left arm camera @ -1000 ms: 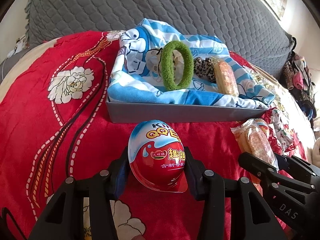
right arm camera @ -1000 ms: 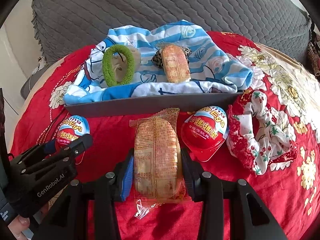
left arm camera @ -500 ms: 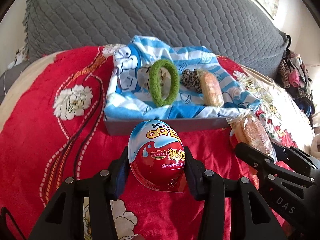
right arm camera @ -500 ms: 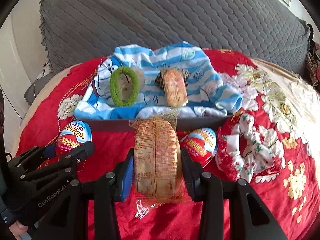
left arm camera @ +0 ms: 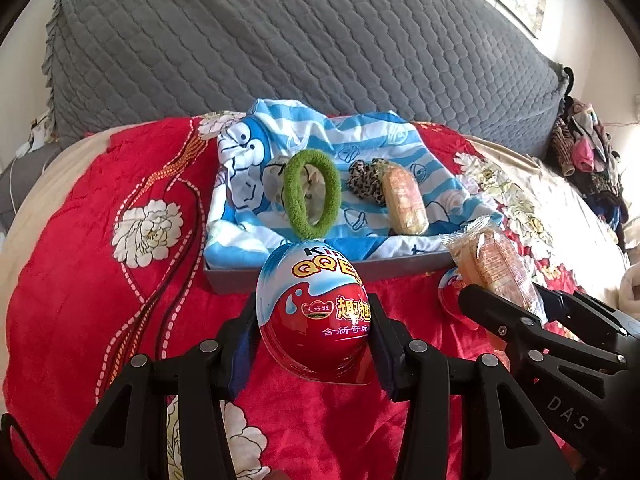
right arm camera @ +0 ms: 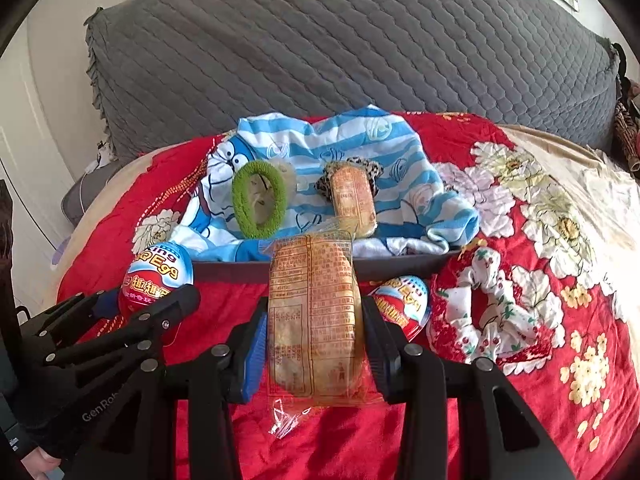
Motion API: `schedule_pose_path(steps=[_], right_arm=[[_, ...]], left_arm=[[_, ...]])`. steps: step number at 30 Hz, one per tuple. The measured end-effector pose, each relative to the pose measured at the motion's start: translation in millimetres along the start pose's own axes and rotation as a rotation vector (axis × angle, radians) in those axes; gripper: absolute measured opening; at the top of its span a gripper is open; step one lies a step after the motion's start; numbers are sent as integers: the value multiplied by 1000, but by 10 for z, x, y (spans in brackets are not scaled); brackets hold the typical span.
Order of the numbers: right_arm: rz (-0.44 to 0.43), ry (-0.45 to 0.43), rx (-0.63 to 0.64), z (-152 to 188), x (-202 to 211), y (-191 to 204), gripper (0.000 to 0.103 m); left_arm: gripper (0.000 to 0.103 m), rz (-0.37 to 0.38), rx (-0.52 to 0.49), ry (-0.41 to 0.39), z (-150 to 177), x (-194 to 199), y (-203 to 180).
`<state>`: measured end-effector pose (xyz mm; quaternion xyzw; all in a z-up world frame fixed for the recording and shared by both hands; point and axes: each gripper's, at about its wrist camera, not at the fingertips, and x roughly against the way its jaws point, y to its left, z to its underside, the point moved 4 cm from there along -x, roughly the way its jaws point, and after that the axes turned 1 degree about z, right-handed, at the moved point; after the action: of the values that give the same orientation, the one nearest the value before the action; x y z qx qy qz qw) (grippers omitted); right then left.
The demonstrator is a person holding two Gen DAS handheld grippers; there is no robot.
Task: Organize objects
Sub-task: 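Lift the red egg with the left tool while the right tool carries the bread package toward the tray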
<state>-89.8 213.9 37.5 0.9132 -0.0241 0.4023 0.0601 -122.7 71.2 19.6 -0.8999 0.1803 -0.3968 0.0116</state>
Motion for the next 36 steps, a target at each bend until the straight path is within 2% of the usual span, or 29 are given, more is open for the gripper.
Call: schedule_pose_path(steps=[13,22,30,36], right_arm=[[4,-71,4,-233,159,-70,43],[11,-125,51,-456,268,-65,44],[26,-146,84,-668,215,-66,44],[36,-131,53,-772,62,-188,44]], left_arm=[[51,18,-9,-31,-271,28,-95],[51,30,-22,-49,-473,5,-154],[51,35,-31,-63,-649,-109,-185],[51,33,-37,-71,-810,-197,-218]])
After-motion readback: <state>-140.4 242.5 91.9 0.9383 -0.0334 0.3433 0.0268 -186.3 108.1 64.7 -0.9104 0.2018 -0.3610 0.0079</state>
